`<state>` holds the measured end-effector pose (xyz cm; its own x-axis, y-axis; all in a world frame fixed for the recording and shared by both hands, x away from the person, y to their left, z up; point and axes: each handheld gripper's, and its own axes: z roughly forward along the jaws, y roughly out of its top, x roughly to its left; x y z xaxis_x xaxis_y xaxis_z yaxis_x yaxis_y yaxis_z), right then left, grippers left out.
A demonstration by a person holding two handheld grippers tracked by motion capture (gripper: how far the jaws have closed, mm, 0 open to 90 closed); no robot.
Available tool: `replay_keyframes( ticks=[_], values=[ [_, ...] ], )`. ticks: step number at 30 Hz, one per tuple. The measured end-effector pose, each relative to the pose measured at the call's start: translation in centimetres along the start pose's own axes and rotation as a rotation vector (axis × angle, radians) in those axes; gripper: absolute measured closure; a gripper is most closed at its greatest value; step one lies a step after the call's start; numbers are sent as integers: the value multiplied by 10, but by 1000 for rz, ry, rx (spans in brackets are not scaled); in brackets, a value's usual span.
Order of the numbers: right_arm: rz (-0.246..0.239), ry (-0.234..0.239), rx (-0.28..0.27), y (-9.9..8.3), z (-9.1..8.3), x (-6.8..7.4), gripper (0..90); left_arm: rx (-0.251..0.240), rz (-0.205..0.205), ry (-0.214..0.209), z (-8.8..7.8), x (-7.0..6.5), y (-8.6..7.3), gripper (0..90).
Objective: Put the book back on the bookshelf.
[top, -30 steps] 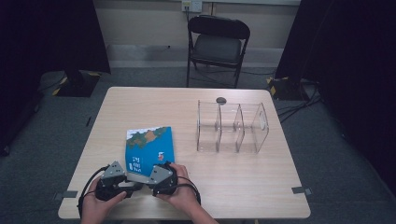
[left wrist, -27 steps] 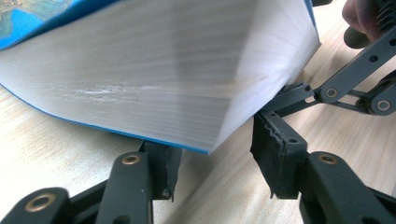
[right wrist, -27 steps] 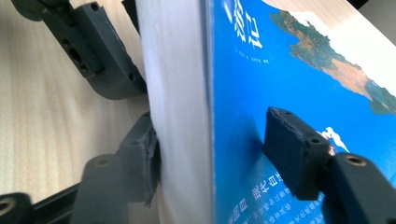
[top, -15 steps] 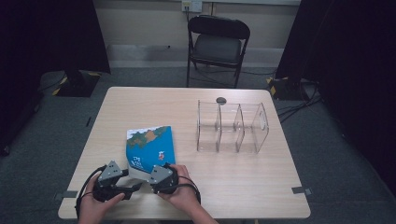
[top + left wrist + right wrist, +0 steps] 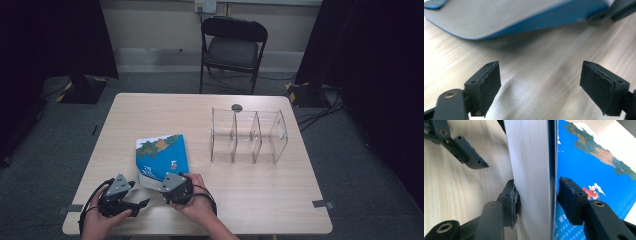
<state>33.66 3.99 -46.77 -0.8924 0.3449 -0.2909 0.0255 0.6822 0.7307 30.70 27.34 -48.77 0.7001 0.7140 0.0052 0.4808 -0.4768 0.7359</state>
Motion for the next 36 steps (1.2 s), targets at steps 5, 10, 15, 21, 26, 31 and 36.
replay_keyframes(
  ticks=[5,10,15,21,26,31,36],
  values=[
    [7,5,31,10,-10,-9,550,0,8,7,1,1,-4,161],
    [38,9,52,23,-22,-21,580,5,4,-2,1,3,-6,161],
    [35,6,64,27,-32,-29,604,16,23,-6,0,4,-5,161],
    [63,41,69,31,-55,-34,613,18,32,-14,0,1,-5,161],
    [78,51,94,37,-71,-36,615,20,24,-15,3,0,-6,161],
    [92,55,107,43,-75,-37,615,33,39,-19,6,4,-9,159],
    [110,60,116,50,-76,-41,616,11,28,-39,7,7,-12,149]
  ],
)
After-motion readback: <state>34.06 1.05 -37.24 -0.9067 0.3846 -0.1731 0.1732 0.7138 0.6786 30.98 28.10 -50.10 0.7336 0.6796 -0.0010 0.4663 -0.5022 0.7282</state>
